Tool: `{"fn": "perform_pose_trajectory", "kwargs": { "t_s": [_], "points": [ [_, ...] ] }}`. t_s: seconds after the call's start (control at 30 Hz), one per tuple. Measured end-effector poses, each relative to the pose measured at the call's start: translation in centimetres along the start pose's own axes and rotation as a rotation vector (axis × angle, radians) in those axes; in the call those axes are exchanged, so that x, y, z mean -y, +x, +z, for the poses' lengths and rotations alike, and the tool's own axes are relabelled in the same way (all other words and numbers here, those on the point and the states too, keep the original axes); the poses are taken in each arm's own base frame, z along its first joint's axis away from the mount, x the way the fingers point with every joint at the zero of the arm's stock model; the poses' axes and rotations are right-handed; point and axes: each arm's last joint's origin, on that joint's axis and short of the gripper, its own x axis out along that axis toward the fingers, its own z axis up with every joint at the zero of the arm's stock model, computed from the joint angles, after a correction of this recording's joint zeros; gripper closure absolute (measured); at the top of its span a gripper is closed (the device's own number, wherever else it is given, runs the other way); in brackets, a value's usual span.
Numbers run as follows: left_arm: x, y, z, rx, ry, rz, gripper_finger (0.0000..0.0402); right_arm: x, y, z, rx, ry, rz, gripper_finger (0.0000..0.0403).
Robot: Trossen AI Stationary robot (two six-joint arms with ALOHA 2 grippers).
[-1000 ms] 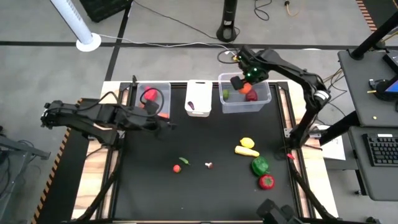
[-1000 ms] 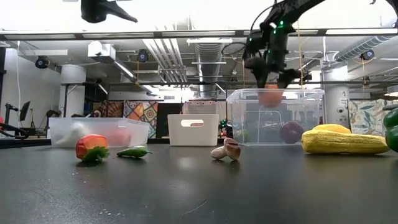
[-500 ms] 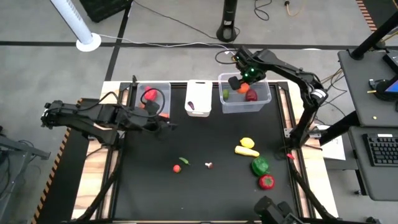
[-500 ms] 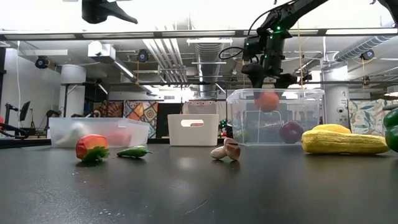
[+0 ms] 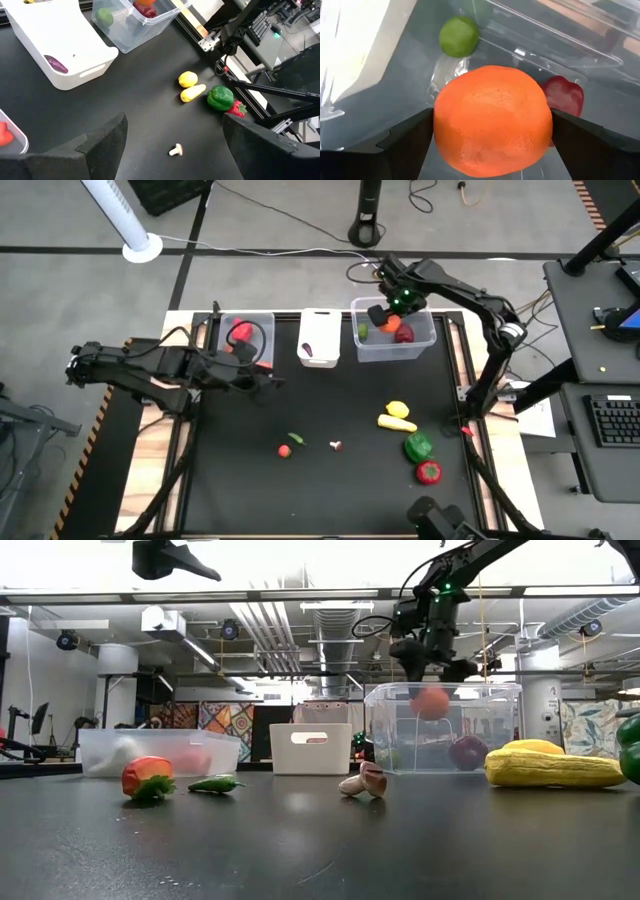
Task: Sort produce into baskets
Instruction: Put the orange into the right transparent bin
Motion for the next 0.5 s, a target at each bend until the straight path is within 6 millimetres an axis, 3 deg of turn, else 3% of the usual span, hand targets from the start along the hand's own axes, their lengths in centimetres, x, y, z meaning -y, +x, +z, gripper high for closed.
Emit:
{"fn": "perform_pose_trajectory", "kwargs": {
  "t_s": [0.5],
  "points": [
    [0.0, 0.0, 0.0, 0.0, 0.0, 0.0, 0.0096, -0.22, 0.01, 0.33, 0.035, -0.001, 0.02, 0.0031]
  ]
}}
